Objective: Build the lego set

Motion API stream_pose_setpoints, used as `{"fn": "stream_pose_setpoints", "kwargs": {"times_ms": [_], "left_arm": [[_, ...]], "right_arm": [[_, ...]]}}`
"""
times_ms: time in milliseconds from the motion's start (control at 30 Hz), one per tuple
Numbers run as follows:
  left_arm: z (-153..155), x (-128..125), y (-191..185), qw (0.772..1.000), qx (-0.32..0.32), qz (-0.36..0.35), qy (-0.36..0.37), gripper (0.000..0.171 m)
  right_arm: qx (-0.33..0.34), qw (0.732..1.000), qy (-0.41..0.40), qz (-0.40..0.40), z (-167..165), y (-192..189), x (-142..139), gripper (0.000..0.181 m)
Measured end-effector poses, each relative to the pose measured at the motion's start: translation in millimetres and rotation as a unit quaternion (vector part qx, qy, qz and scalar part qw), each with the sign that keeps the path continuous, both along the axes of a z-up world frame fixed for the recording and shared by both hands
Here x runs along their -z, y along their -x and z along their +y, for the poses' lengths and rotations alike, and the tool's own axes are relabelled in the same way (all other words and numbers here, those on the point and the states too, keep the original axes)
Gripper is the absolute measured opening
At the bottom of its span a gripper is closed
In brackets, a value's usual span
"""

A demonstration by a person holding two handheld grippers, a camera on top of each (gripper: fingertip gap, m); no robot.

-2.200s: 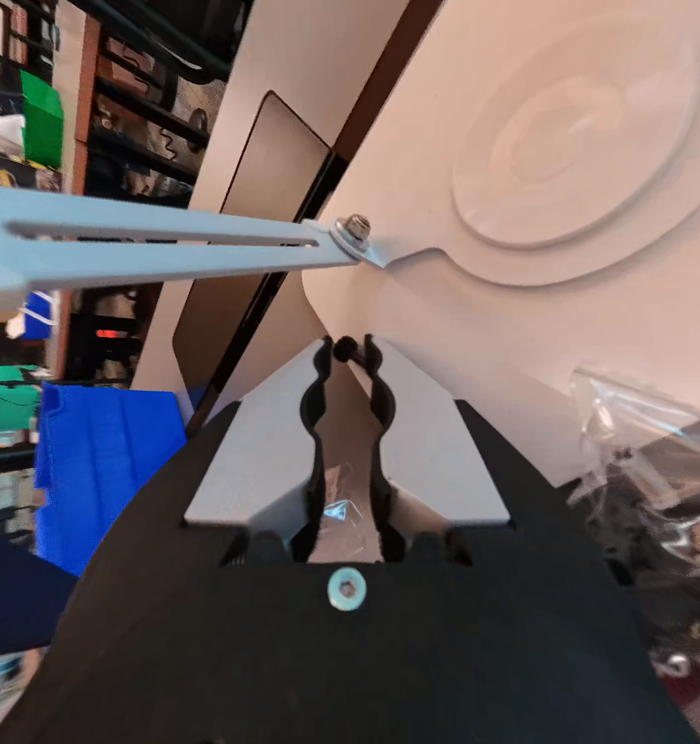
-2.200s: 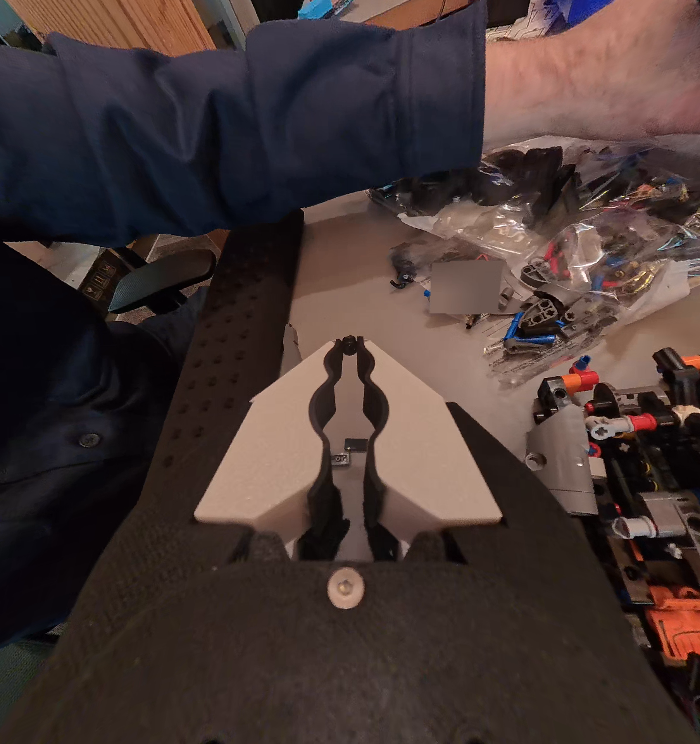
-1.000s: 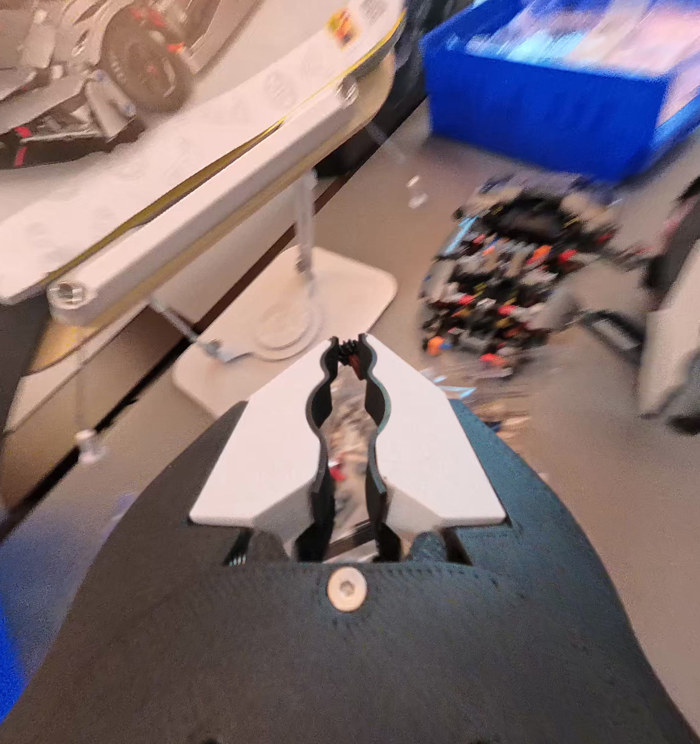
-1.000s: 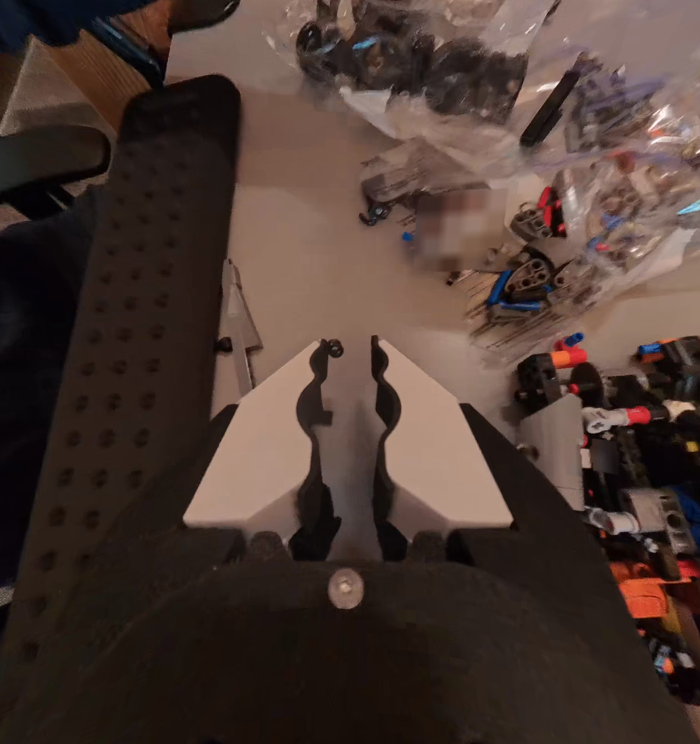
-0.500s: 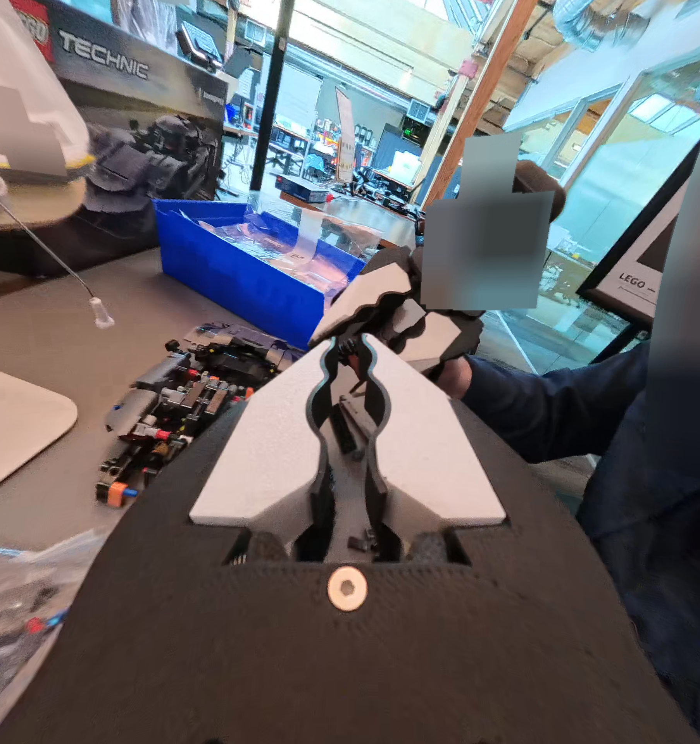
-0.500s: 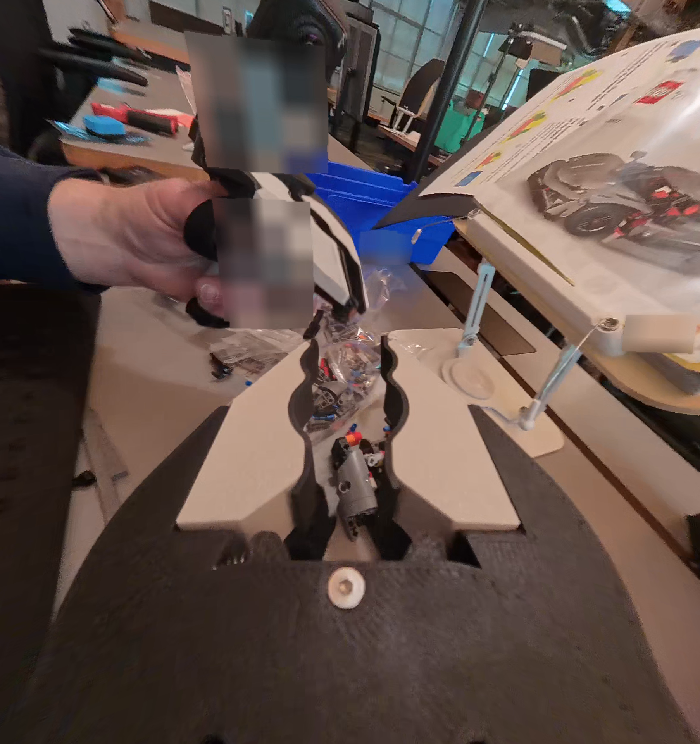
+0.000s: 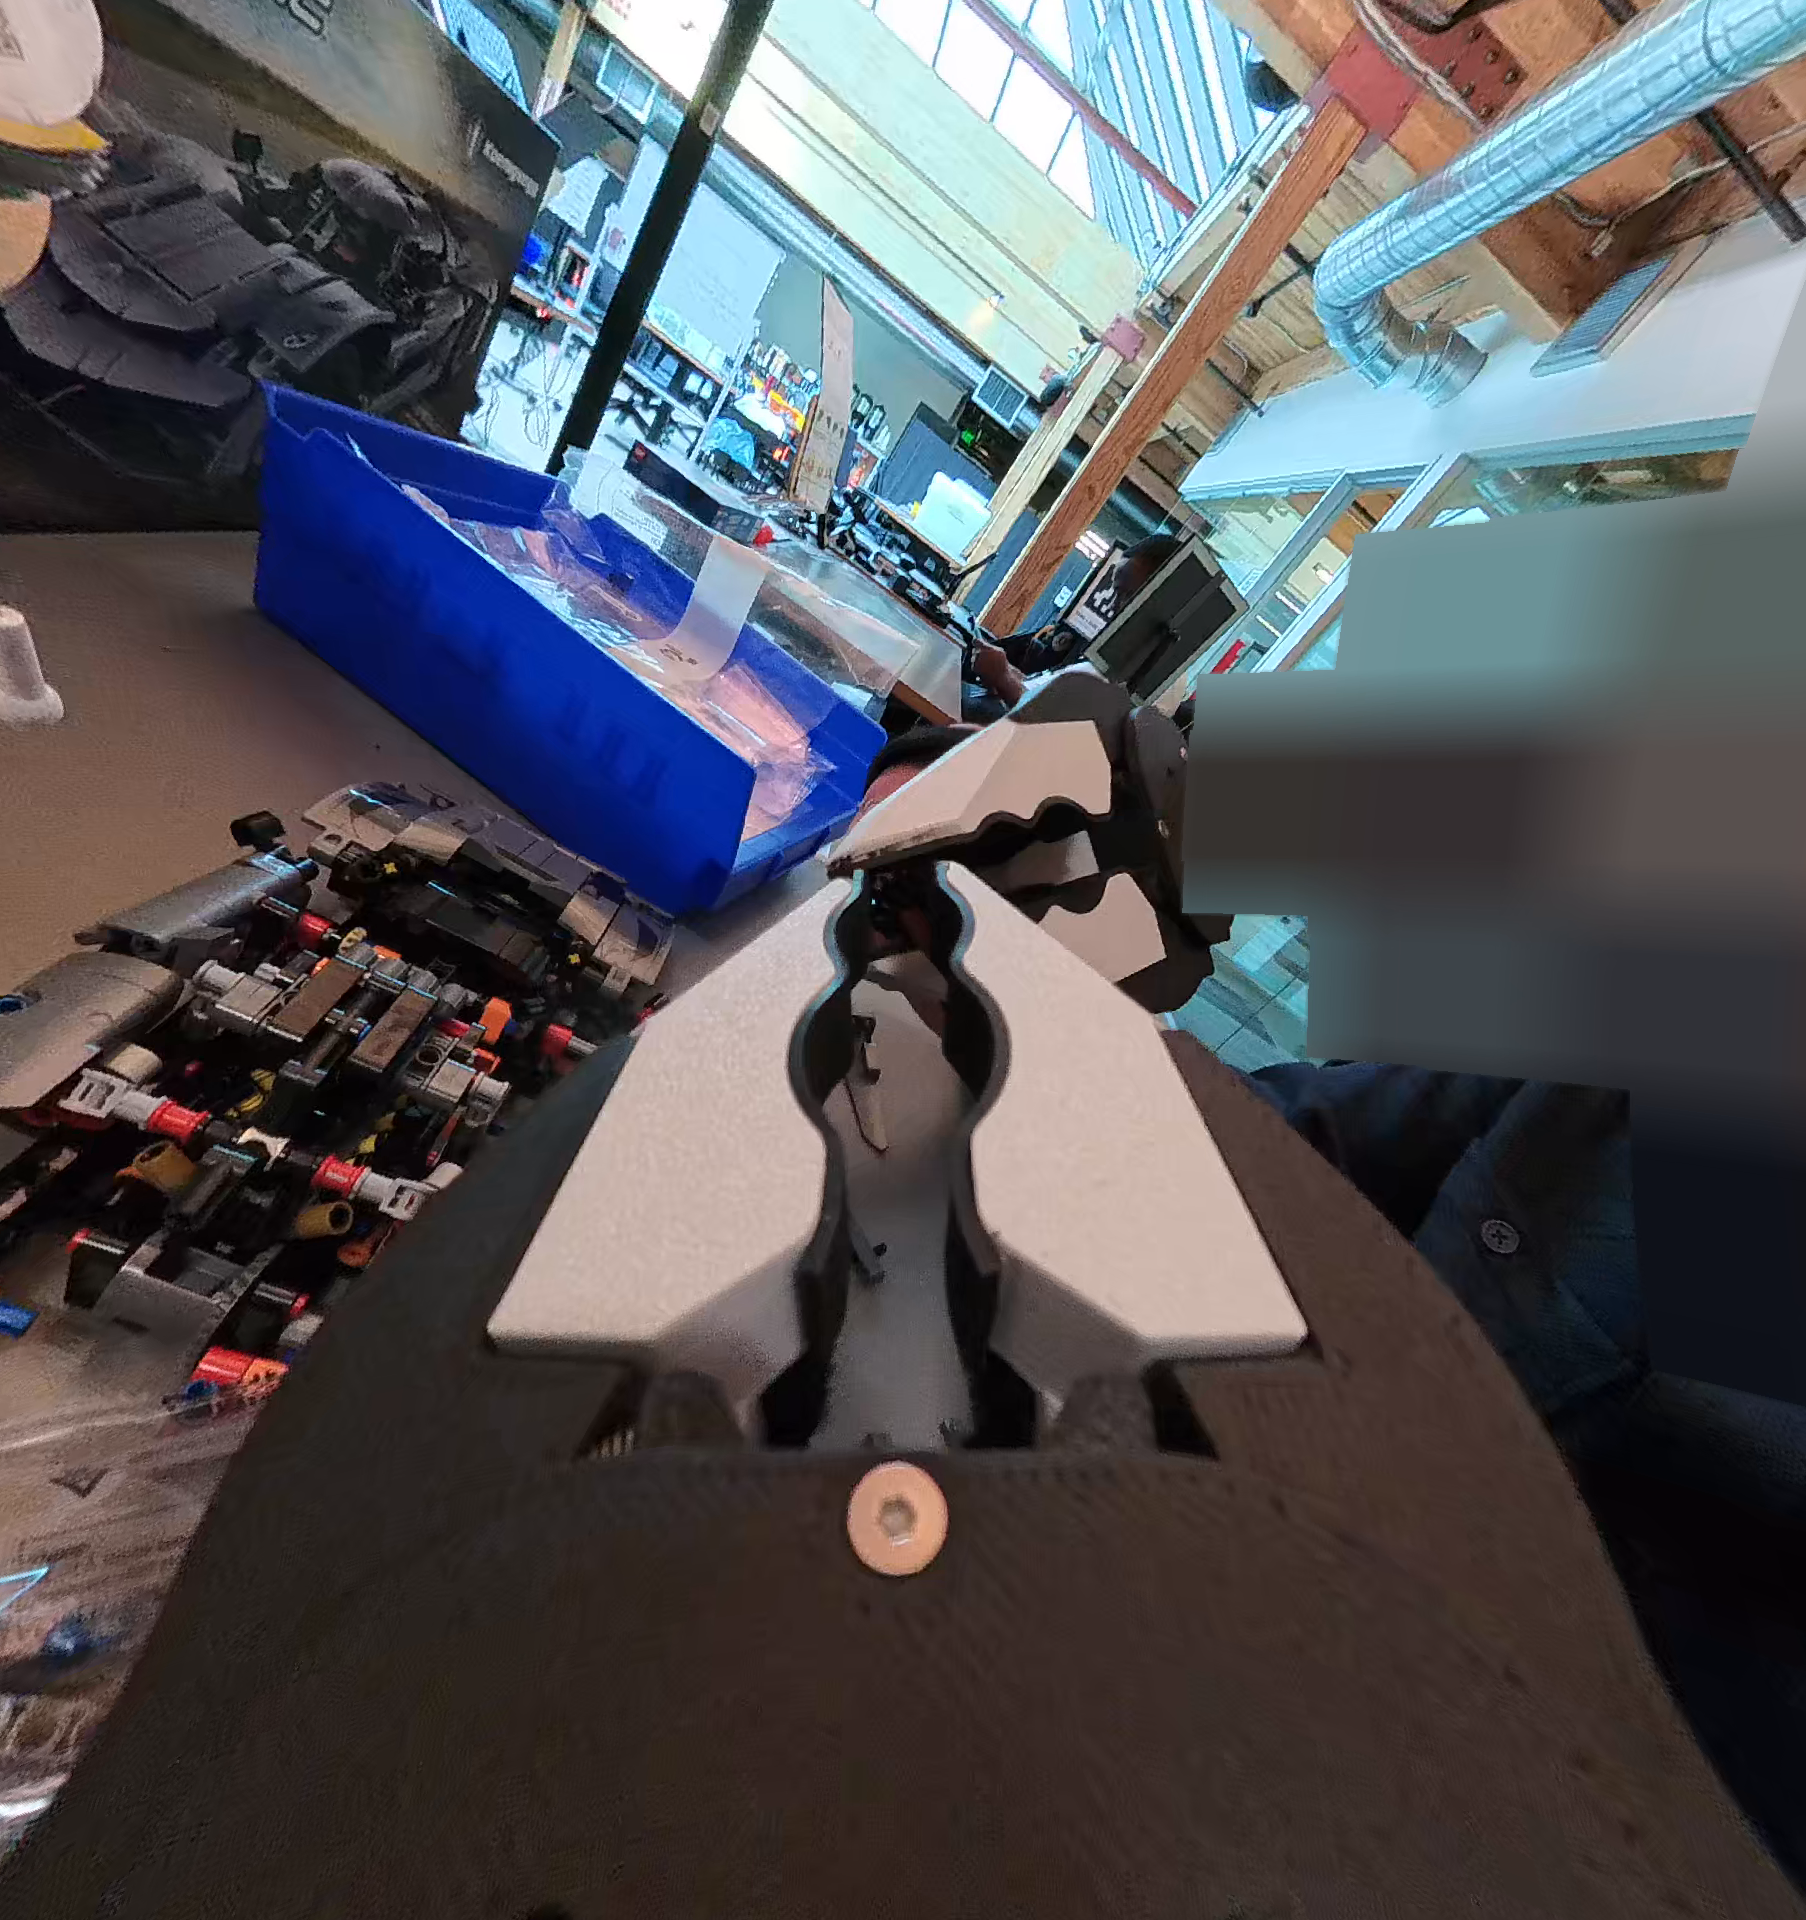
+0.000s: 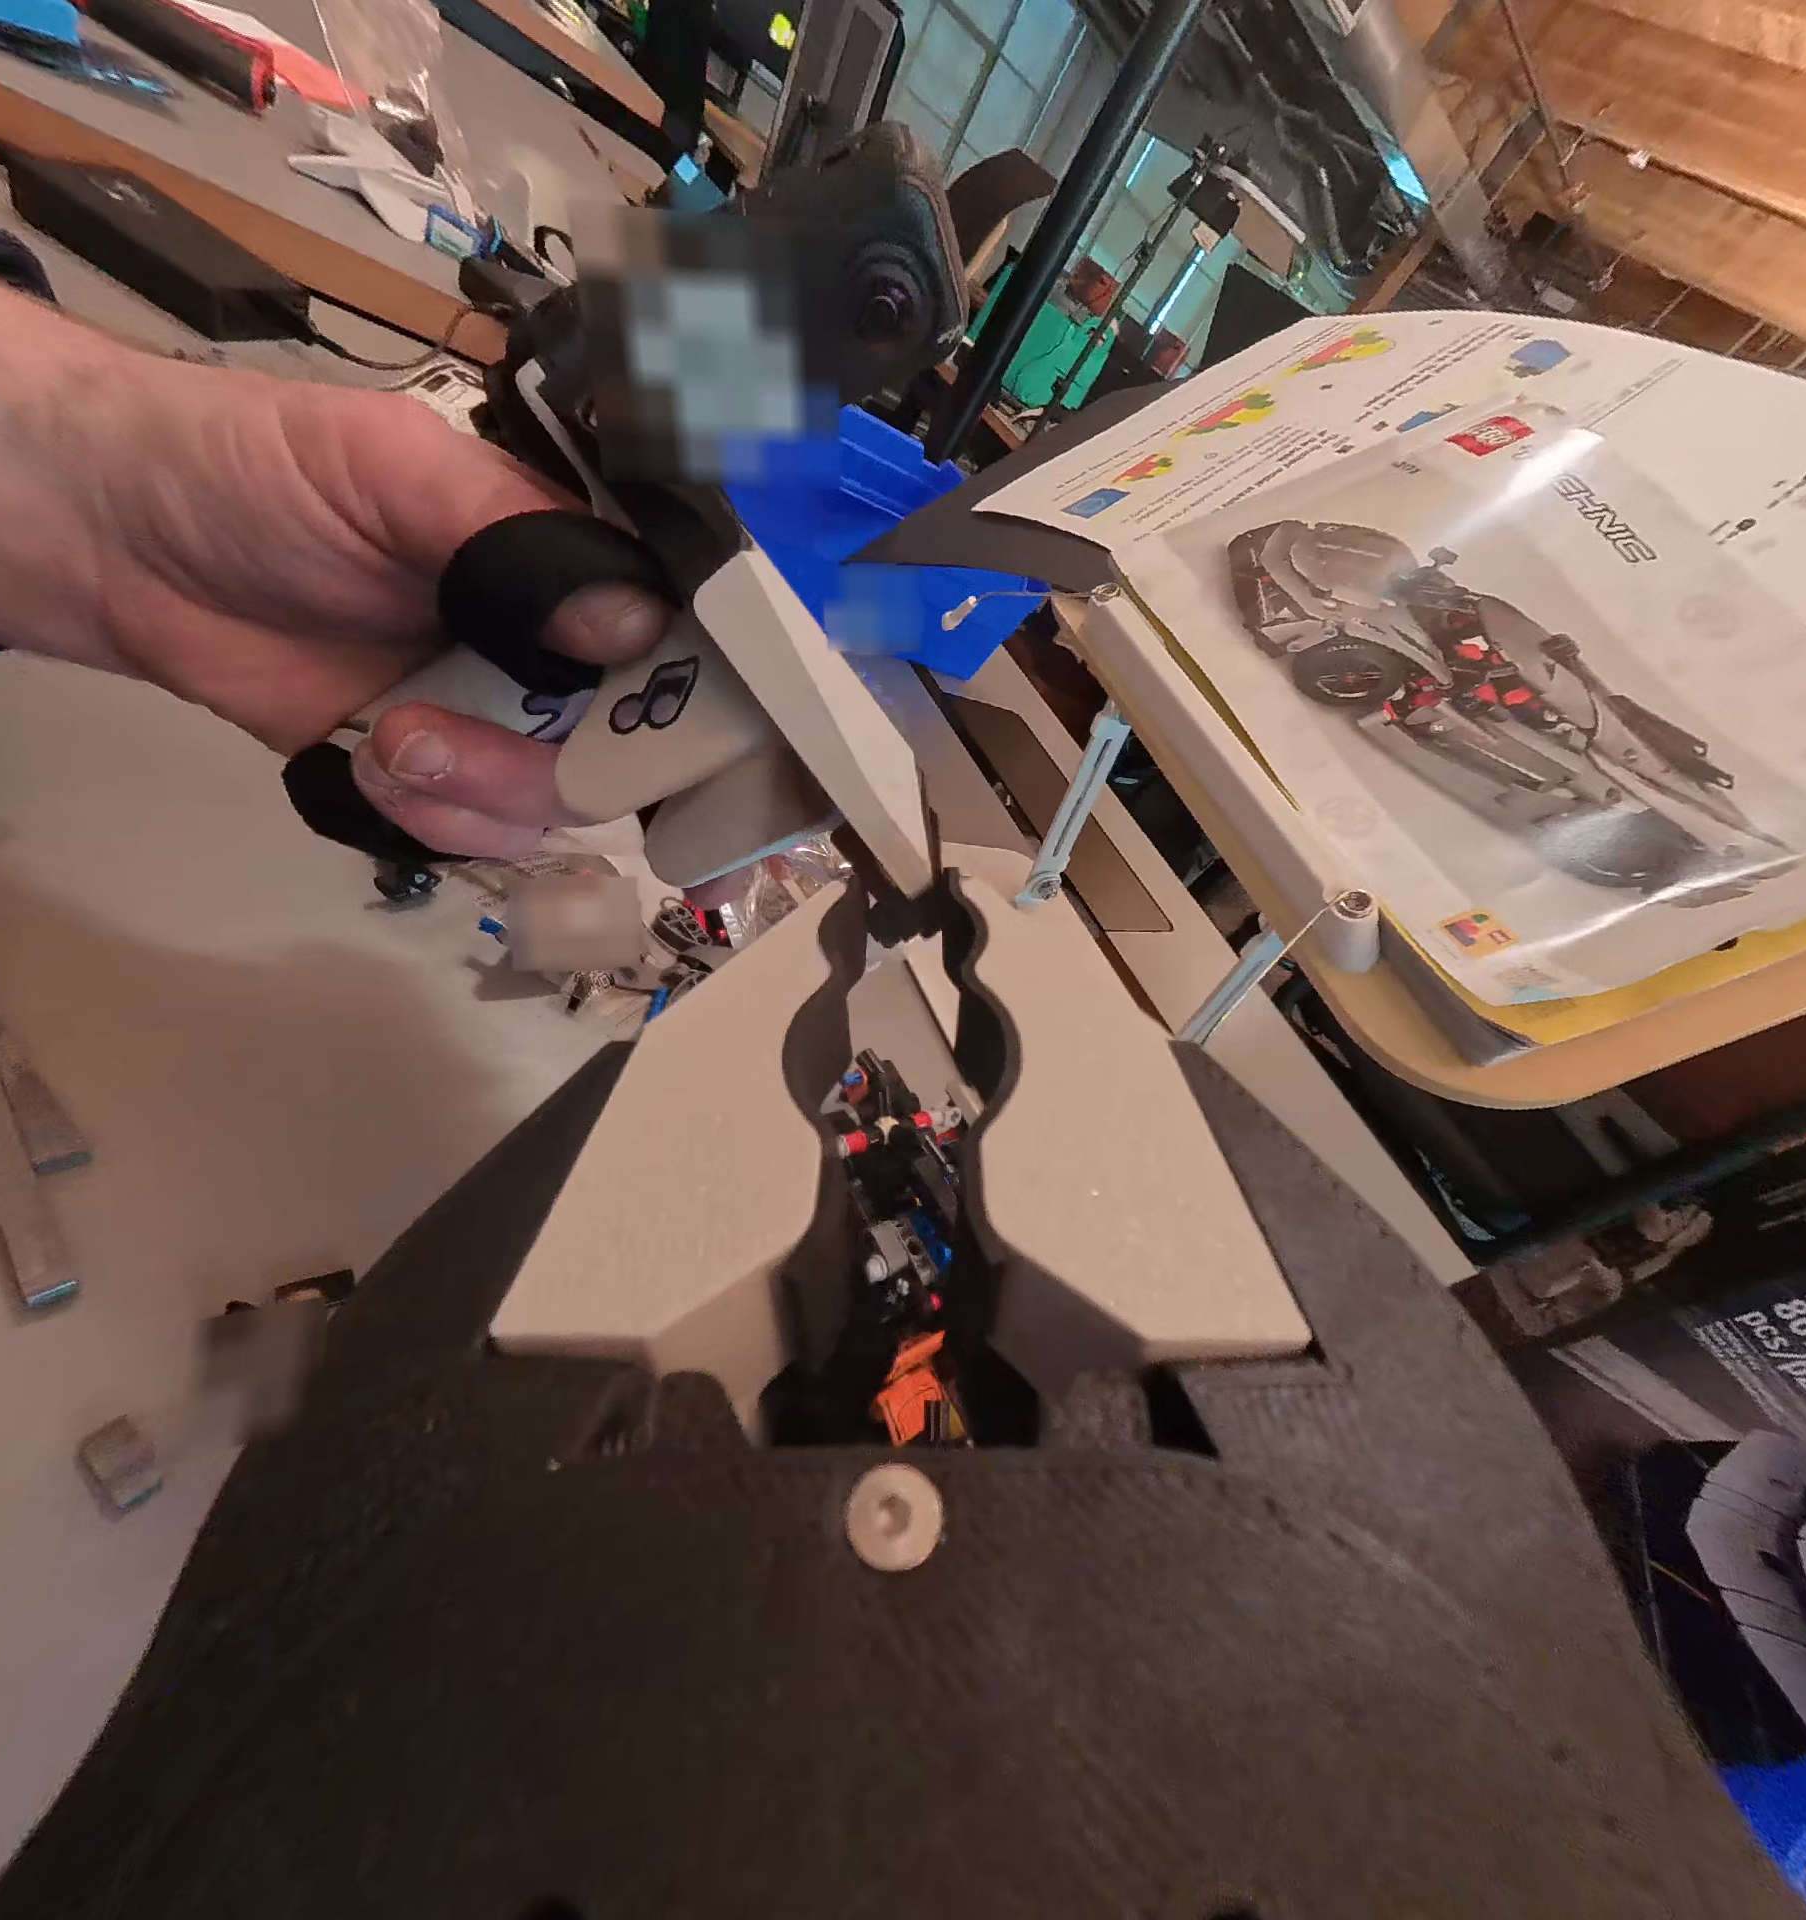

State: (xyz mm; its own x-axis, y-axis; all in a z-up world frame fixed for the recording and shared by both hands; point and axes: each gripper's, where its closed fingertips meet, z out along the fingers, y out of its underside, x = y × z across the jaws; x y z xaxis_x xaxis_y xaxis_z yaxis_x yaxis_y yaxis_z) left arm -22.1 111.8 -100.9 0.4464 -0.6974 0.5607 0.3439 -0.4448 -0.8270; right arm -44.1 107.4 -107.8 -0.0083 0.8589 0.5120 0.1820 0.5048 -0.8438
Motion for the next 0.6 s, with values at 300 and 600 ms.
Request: {"fn": "stream_pose_setpoints", "kwargs": {"times_ms": [300, 600], "left_arm": [[-2, -5, 4, 1.000, -0.002, 0.007, 0.012, 0.017], [-2, 4, 4, 0.999, -0.010, 0.047, 0.018, 0.014]], "right_arm": [[0.008, 0.999, 0.048, 0.020, 13, -7, -8, 0.011], [0.031, 0.999, -0.041, 0.003, 7, -2, -1, 0.011]]}}
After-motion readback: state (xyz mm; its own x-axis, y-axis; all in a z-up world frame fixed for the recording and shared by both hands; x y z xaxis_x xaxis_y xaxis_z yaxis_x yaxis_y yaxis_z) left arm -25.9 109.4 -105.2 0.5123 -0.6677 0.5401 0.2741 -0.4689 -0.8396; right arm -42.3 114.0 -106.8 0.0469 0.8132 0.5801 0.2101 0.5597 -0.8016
